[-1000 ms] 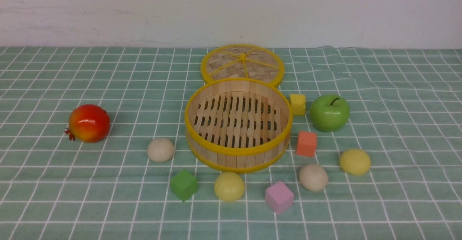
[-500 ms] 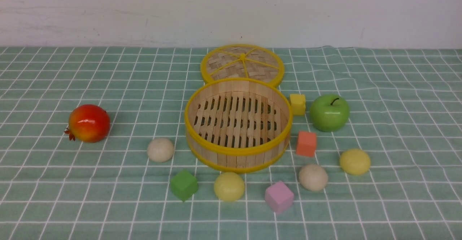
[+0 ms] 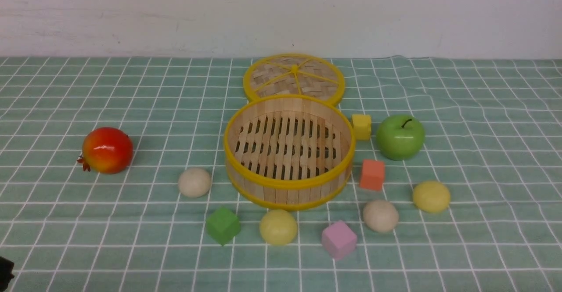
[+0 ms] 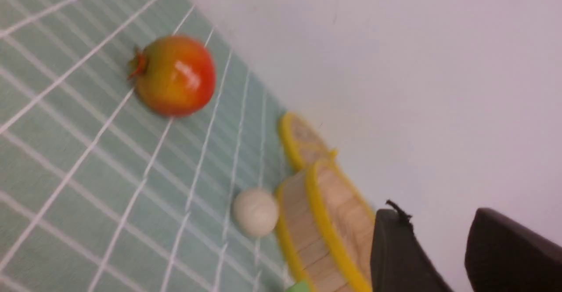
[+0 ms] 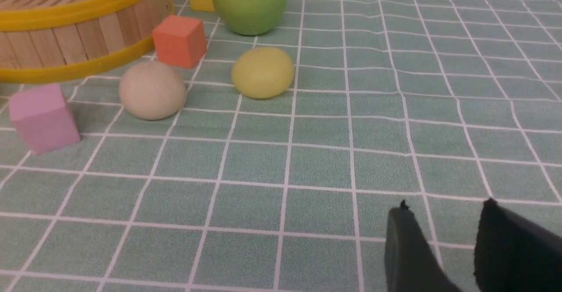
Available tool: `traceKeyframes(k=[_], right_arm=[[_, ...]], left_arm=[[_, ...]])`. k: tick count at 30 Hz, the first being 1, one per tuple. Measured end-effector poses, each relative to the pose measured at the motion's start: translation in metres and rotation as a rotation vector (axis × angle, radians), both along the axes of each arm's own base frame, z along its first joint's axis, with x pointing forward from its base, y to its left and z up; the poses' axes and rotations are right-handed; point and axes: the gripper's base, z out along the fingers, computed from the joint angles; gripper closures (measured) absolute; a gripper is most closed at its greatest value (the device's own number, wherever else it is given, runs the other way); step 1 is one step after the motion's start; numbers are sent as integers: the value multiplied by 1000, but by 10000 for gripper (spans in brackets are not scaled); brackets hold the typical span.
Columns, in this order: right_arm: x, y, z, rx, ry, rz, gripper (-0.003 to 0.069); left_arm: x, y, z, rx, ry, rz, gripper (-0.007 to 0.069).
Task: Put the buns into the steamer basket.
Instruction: Use the left arm to grab a steamed stuffed bun
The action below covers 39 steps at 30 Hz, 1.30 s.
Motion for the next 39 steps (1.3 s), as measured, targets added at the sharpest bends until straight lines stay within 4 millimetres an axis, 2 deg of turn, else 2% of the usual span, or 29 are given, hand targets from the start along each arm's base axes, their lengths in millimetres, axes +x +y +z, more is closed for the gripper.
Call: traceKeyframes(k=[2,5,7,9,11,12,13,14,15,16,21,22,23,24,27,30,37,39], right_arm=[[0,0,0,0,0,0,419],[0,0,0,-1,0,0,419],[0,0,0,-1,0,0,419],[0,0,0,-1,0,0,419],[0,0,0,-2,0,0,419],[0,0,0,-2,0,0,419],[0,0,0,-2,0,0,419],[0,0,0,-2,0,0,419],[0,0,0,-2,0,0,419],[0,0,0,-2,0,0,419],[0,0,0,-2,0,0,419],[0,0,0,-2,0,0,419],[0,0,0,-2,0,0,419],[0,0,0,-2,0,0,419],[0,0,0,-2,0,0,419],[0,0,0,-2,0,0,419],[0,0,0,-2,0,0,419],[0,0,0,-2,0,0,419]], left_arm=[[-1,-1,7,0,-7,-11,389],[-7,-7,50,135,-8,-69,389],[-4,-10,68,230,51,-108,389],[7,-15,89,350,200,-187,389],[28,-21,103,449,412,-300,389],[40,-23,106,484,508,-353,389],[42,-24,106,497,536,-370,389],[67,-26,109,530,669,-436,389],[70,-27,106,532,690,-445,389],[90,-28,106,545,772,-482,389],[159,-41,92,589,949,-626,398],[162,-42,91,590,952,-629,400],[181,-58,90,642,957,-691,435],[183,-58,89,645,959,-691,440],[211,-96,92,807,930,-780,552],[233,-110,94,864,928,-774,638],[286,-122,63,938,1002,-754,636],[299,-124,54,945,1021,-752,611]])
